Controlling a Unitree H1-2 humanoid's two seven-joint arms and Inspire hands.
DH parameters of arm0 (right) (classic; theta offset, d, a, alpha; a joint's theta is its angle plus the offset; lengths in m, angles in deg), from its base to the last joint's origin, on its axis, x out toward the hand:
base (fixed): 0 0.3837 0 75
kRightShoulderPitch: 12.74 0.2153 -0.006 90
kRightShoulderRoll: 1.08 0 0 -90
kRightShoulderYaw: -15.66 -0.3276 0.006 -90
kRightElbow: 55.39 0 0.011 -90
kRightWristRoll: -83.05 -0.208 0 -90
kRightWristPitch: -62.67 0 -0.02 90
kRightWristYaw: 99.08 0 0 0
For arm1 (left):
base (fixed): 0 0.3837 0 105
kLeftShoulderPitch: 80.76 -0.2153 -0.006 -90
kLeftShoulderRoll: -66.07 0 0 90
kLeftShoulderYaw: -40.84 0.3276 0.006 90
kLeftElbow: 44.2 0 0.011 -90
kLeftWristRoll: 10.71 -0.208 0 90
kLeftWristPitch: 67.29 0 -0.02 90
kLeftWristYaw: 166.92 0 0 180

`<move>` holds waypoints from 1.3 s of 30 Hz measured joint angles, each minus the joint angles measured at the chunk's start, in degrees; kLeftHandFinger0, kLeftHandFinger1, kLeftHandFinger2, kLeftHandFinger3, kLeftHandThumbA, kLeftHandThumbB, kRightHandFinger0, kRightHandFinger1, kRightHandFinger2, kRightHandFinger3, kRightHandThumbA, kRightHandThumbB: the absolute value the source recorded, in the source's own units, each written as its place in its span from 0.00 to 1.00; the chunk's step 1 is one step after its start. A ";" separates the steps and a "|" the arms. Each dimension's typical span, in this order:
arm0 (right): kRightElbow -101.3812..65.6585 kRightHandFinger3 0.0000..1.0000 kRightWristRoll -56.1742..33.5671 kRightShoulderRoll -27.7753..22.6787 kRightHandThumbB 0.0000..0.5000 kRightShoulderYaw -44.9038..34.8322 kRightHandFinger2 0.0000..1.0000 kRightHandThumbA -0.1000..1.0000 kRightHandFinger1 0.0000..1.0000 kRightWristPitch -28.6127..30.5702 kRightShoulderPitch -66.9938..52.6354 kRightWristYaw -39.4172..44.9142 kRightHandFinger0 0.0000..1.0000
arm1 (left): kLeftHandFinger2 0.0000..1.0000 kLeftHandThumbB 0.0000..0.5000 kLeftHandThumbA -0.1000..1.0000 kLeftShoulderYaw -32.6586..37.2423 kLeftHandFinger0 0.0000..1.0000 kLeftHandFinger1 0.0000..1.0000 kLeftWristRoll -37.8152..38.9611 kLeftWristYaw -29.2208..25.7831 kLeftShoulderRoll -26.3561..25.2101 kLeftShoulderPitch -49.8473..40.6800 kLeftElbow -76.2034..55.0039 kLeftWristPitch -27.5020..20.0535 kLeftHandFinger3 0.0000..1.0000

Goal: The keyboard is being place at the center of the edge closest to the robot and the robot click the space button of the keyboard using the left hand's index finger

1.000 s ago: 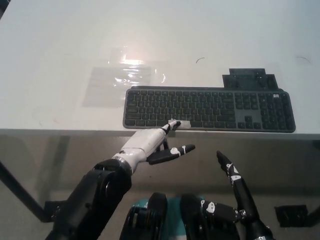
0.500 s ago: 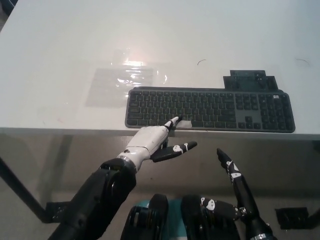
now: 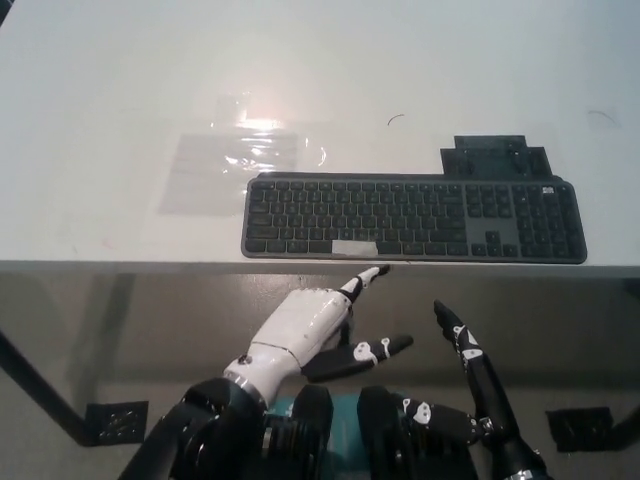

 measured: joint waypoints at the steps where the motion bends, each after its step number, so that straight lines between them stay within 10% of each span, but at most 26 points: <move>1: 0.00 1.00 0.00 0.00 0.66 0.00 1.00 1.00 1.00 -0.01 -0.04 0.00 1.00 | 0.00 0.93 1.00 -0.09 0.00 0.00 0.32 0.15 -0.07 -0.41 -1.70 0.12 1.00; 5: 0.05 1.00 -0.01 0.00 0.62 0.00 1.00 1.00 1.00 -0.05 -0.17 0.00 1.00 | 0.17 0.81 1.00 -1.12 0.00 0.02 3.10 0.60 -1.04 -2.62 -10.80 0.47 1.00; 7: 0.08 1.00 0.00 0.00 0.61 0.00 1.00 1.00 1.00 -0.06 -0.17 0.01 1.00 | 0.10 0.80 1.00 -2.12 0.00 0.00 4.66 0.59 -1.69 -3.40 -14.55 0.46 1.00; 8: 0.11 1.00 0.00 0.00 0.61 0.01 1.00 1.00 1.00 -0.06 -0.17 0.00 1.00 | 0.24 0.65 1.00 -2.64 0.13 0.15 5.59 0.57 -2.05 -3.89 -16.48 0.41 1.00; 10: 0.11 1.00 0.00 0.00 0.60 0.01 1.00 1.00 1.00 -0.06 -0.16 0.01 1.00 | 0.35 0.68 1.00 -3.87 0.38 0.25 7.74 0.55 -2.67 -5.15 -20.56 0.25 1.00; 11: 0.12 1.00 0.00 0.01 0.62 0.02 1.00 1.00 1.00 -0.06 -0.17 0.01 1.00 | 0.55 0.60 1.00 -4.93 0.72 0.47 9.19 0.54 -3.13 -6.28 -22.91 0.15 1.00; 13: 0.13 1.00 -0.01 -0.01 0.63 0.02 1.00 1.00 1.00 -0.07 -0.16 0.02 1.00 | 0.89 0.60 1.00 -6.38 1.00 0.82 11.40 0.54 -3.97 -7.80 -25.56 -0.04 1.00; 14: 0.14 1.00 -0.01 -0.01 0.63 0.02 1.00 1.00 1.00 -0.07 -0.15 0.02 1.00 | 1.00 0.65 1.00 -7.09 1.00 1.00 12.48 0.54 -4.42 -8.66 -26.52 -0.16 1.00; 20: 0.31 1.00 -0.01 0.01 0.59 0.07 1.00 1.00 1.00 -0.07 -0.16 0.05 1.00 | 1.00 0.80 1.00 -10.87 1.00 1.00 19.75 0.59 -6.59 -15.27 -27.48 -1.12 1.00; 25: 0.29 1.00 -0.01 0.03 0.58 0.09 1.00 1.00 1.00 -0.07 -0.17 0.06 1.00 | 1.00 0.69 1.00 -12.94 1.00 1.00 25.47 0.76 -7.08 -19.35 -21.93 -4.17 1.00; 39: 0.24 1.00 -0.02 0.17 0.60 0.26 1.00 1.00 1.00 0.14 -1.15 0.03 1.00 | 1.00 0.82 1.00 -14.99 1.00 1.00 31.52 1.63 -4.52 -19.72 3.49 -11.74 1.00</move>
